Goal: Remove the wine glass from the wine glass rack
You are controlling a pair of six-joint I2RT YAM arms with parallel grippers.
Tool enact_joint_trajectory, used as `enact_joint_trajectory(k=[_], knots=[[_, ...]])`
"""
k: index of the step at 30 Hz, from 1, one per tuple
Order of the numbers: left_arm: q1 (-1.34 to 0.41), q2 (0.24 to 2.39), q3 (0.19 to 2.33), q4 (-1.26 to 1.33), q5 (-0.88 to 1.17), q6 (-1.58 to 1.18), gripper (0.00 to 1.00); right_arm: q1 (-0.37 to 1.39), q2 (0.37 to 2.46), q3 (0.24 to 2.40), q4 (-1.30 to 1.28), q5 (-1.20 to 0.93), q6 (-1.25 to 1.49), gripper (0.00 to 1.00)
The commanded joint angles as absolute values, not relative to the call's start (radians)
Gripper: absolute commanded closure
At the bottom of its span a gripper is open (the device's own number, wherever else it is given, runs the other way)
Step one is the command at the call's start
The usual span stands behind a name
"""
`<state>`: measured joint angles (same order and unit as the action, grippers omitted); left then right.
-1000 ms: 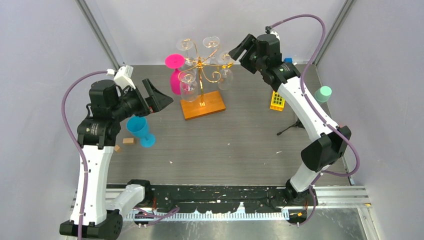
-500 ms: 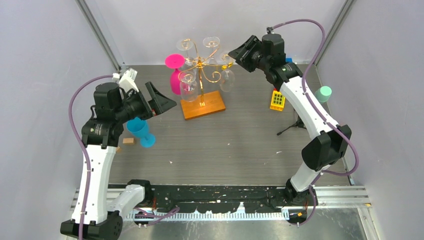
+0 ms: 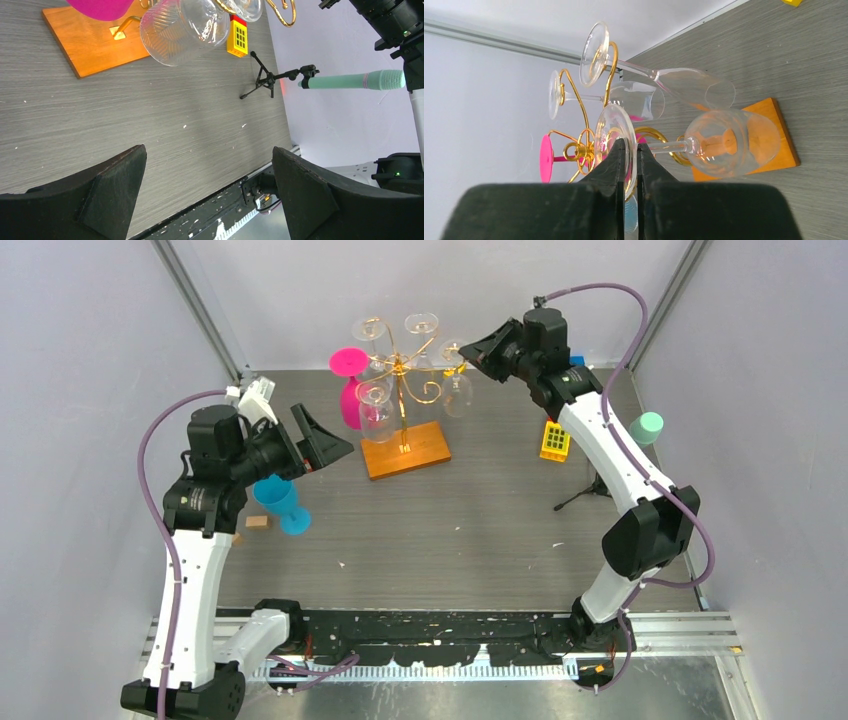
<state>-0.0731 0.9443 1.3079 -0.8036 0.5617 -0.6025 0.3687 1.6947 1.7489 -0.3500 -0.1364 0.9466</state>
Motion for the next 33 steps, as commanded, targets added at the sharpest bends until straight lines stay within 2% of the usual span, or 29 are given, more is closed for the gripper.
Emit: enact_joint_trajectory(k=[1,10,16,21,25,31,33], knots=[[-0.069,0.920,1.359,-0.760,0.588,-0.612,0.00,0.367,1.651,1.728,-0.283,-0.090,0.961,0.97],[-0.069,0.908,1.364,-0.771,0.584,-0.607,0.00,0.365,1.619,1.689,-0.239,-0.078,0.998,0.99],[-0.069,0.906,1.362,-0.772,0.581,-0.608,0.00,0.365,1.613,1.692,-0.291,-0.045,0.987,0.71],[-0.070,0.905,1.361,-0.774,0.580,-0.606,0.00,0.365,1.607,1.691,-0.311,-0.021,0.976,0.66],[-0.069,0.905,1.358,-0.775,0.579,-0.607,0.00,0.365,1.611,1.705,-0.321,-0.010,0.964,0.71],[-0.069,0.905,1.355,-0.775,0.578,-0.606,0.00,0.365,1.617,1.721,-0.326,-0.010,0.957,0.96],[-0.069,0.905,1.355,-0.777,0.577,-0.606,0.00,0.365,1.612,1.721,-0.321,-0.011,0.961,0.99]])
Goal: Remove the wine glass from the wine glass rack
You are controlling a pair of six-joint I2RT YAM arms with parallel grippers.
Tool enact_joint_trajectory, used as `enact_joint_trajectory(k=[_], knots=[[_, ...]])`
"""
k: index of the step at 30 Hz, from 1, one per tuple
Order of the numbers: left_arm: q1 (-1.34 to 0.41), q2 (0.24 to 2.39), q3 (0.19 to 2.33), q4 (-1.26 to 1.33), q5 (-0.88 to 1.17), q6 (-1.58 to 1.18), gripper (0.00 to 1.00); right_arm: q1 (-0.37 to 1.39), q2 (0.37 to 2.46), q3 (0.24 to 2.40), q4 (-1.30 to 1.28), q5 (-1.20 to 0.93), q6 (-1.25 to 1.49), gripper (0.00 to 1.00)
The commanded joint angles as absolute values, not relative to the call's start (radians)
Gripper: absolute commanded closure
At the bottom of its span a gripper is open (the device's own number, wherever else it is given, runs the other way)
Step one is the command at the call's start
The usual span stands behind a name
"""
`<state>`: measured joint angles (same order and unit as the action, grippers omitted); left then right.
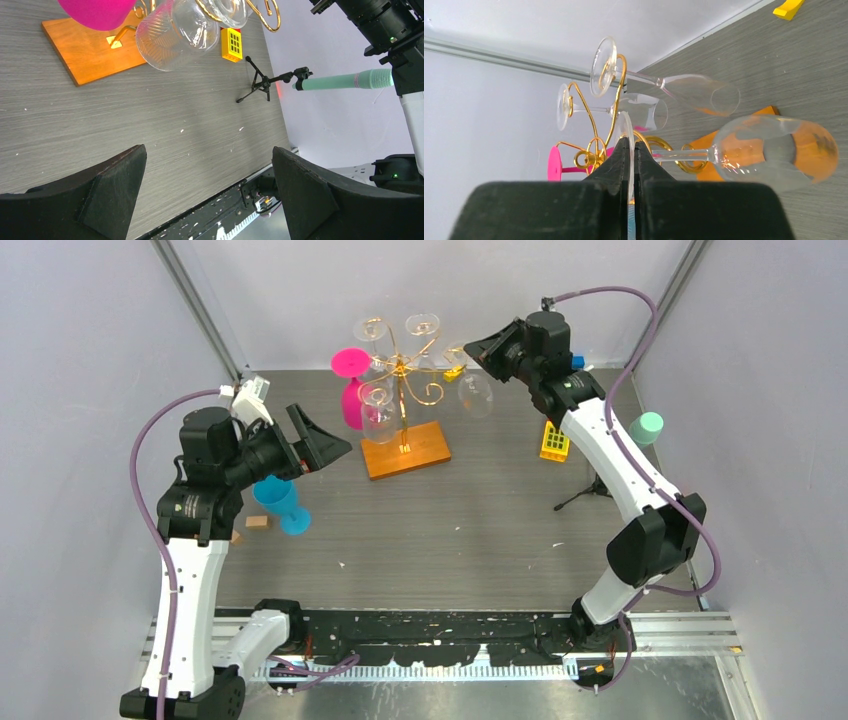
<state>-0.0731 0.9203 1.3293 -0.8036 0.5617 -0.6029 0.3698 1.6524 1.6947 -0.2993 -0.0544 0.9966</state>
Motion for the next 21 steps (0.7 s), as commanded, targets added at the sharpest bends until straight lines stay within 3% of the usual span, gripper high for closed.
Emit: enact_joint_trajectory(k=[1,21], knots=[[-0.070,0.905,1.355,-0.777,0.576,-0.606,0.00,0.365,1.607,1.720,-0.318,-0.011,0.963,0.99],[-0.069,0.899,1.339,-0.772,0.573,-0.603,0.00,0.365,1.524,1.590,-0.155,-0.171,1.131,1.00]])
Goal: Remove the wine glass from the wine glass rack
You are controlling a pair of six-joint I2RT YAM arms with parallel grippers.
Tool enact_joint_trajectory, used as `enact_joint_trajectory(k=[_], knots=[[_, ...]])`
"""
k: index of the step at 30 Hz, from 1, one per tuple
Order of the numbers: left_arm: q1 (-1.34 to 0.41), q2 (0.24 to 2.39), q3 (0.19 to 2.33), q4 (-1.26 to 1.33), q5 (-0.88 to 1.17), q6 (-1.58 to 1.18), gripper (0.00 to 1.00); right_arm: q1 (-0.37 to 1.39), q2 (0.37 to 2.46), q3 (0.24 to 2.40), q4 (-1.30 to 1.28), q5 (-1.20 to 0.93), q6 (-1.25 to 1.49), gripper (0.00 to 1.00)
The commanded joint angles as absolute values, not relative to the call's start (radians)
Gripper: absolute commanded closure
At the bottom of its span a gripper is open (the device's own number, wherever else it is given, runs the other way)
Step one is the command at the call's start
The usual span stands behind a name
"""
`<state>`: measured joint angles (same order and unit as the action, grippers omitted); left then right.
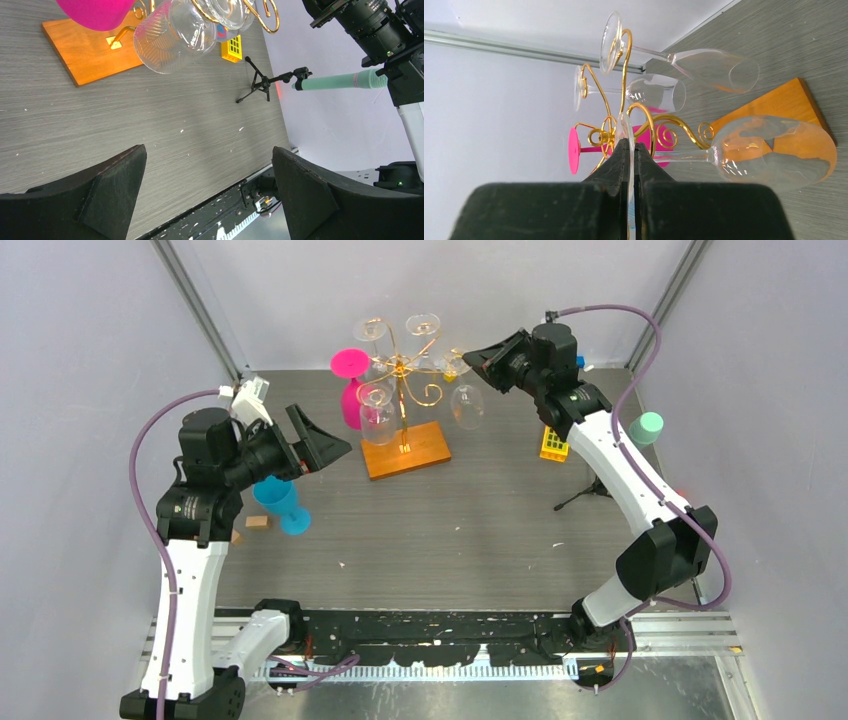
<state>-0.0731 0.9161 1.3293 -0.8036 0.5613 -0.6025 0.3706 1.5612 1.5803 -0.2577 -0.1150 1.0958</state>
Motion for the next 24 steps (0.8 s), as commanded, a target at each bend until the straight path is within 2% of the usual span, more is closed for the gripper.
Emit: enact_joint_trajectory(k=[1,12,24], knots=[[-0.068,0.898,1.338,-0.770,0.572,-0.603,0.00,0.365,1.529,1.591,-0.147,-0.178,1.138,1.00],[-0.069,0.897,1.335,-0.779,0.569,-0.589,0.00,0.380,1.611,1.627,-0.073,-0.271,1.160,1.00],[-0.069,0.881,1.335,-0.806,0.549,-0.571,0.01,0.401,1.681,1.692,-0.032,-0.265,1.162,1.00]])
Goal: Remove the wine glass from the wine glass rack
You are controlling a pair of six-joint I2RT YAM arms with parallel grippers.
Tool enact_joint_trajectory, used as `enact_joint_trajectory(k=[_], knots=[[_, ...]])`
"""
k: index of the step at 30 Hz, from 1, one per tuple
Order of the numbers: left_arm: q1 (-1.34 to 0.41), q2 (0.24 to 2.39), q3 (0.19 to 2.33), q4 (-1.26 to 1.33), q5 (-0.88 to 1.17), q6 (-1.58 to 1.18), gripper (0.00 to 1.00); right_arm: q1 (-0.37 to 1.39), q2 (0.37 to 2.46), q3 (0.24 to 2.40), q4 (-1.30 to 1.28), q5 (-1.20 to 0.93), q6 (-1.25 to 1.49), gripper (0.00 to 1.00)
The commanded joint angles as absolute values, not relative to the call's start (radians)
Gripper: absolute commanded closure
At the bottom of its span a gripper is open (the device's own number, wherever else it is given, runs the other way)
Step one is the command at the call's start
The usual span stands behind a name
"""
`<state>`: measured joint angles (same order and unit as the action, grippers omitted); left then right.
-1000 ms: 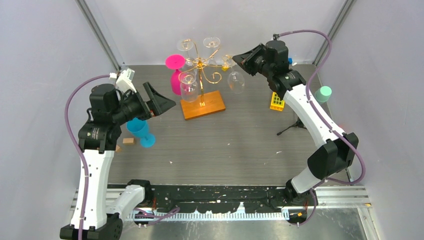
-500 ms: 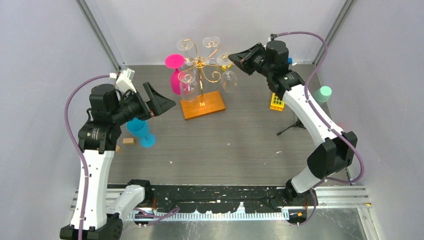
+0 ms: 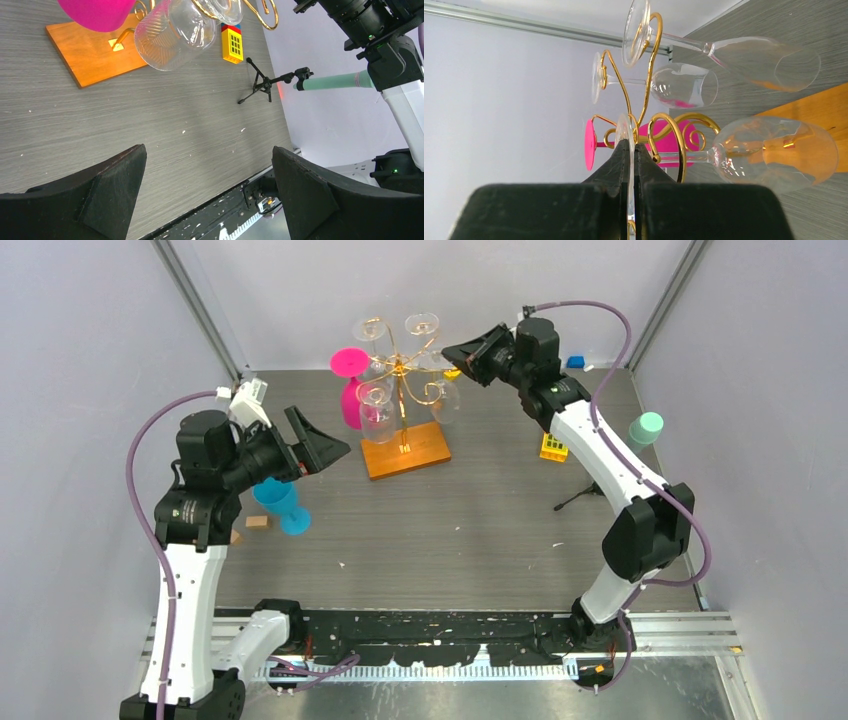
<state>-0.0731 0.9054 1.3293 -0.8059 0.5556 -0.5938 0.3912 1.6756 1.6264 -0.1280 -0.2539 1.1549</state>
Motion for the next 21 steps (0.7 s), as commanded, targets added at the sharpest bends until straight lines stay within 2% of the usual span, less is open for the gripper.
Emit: enact_joint_trajectory(k=[1,21], knots=[[-0.069,0.881,1.336,-0.808,0.546,-0.570,0.00,0.401,1.682,1.693,-0.028,-0.260,1.161,1.00],[-0.069,0.865,1.343,-0.838,0.530,-0.560,0.00,0.403,1.726,1.766,0.083,-0.122,1.090,1.00]])
